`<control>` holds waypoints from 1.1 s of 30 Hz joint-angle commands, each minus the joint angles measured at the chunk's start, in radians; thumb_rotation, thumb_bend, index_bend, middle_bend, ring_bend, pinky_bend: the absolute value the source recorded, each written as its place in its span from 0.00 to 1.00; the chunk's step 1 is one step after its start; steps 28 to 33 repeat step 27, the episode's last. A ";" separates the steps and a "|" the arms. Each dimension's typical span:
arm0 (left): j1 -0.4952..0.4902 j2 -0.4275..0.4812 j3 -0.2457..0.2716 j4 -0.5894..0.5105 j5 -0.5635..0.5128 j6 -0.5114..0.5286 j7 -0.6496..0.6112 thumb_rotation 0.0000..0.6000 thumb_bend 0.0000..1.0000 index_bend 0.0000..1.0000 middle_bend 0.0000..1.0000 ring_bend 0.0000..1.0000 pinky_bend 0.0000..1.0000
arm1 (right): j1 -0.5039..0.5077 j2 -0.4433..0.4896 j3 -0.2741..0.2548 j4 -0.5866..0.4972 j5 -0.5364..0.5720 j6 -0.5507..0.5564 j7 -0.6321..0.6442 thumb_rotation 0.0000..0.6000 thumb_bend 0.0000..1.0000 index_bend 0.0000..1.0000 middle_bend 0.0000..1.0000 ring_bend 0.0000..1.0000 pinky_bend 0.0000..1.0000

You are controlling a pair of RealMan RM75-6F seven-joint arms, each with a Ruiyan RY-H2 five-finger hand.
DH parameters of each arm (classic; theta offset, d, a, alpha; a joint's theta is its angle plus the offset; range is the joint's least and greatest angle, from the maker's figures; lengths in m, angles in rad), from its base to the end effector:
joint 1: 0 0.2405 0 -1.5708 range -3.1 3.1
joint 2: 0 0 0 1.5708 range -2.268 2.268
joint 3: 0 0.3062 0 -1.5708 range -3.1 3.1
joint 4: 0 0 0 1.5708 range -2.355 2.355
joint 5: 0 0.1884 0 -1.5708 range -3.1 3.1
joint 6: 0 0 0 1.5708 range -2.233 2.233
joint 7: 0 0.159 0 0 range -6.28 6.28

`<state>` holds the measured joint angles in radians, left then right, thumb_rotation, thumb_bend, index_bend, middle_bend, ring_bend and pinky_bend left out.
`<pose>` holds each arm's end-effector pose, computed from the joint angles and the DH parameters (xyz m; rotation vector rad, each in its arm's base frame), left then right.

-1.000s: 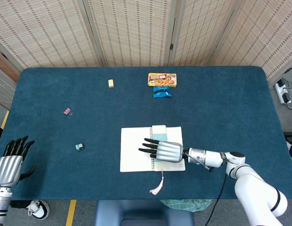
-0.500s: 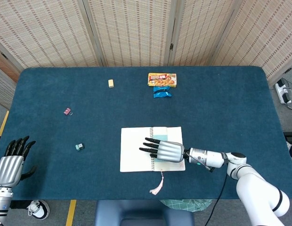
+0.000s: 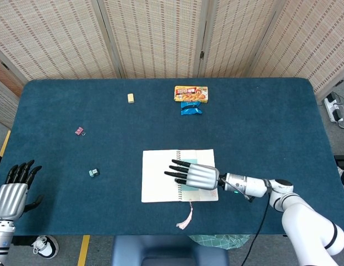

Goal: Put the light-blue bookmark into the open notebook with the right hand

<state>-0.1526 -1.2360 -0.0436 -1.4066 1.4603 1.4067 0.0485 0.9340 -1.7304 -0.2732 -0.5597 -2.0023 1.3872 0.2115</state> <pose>-0.3749 0.2245 0.1678 -1.4583 -0.8341 -0.7817 -0.1755 -0.3897 -0.0322 2.5301 0.2224 1.0247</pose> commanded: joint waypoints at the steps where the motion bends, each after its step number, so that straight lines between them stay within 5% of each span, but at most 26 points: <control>1: 0.001 0.002 0.000 -0.002 0.001 0.002 -0.002 1.00 0.33 0.18 0.07 0.00 0.00 | -0.046 0.038 0.029 -0.062 0.056 0.025 0.044 1.00 0.14 0.24 0.02 0.02 0.00; 8: 0.003 0.007 0.001 -0.009 0.006 0.007 -0.011 1.00 0.33 0.18 0.07 0.00 0.00 | -0.227 0.249 0.077 -0.438 0.251 0.038 0.020 1.00 0.12 0.10 0.00 0.00 0.00; 13: 0.004 0.009 0.004 -0.018 0.020 0.020 -0.003 1.00 0.33 0.18 0.07 0.00 0.00 | -0.429 0.424 0.126 -0.829 0.516 0.076 -0.259 1.00 0.12 0.01 0.00 0.00 0.00; 16: 0.008 0.012 0.017 -0.031 0.068 0.055 -0.003 1.00 0.33 0.18 0.07 0.00 0.00 | -0.542 0.448 0.154 -0.967 0.658 0.148 -0.404 1.00 0.12 0.00 0.00 0.00 0.00; 22: 0.018 0.019 0.031 -0.046 0.117 0.097 0.002 1.00 0.33 0.18 0.07 0.00 0.00 | -0.665 0.510 0.164 -1.051 0.782 0.193 -0.503 1.00 0.07 0.00 0.00 0.00 0.00; 33: 0.013 0.007 0.038 -0.036 0.131 0.091 0.008 1.00 0.33 0.18 0.07 0.00 0.00 | -0.687 0.553 0.184 -1.104 0.763 0.194 -0.512 1.00 0.04 0.00 0.00 0.00 0.00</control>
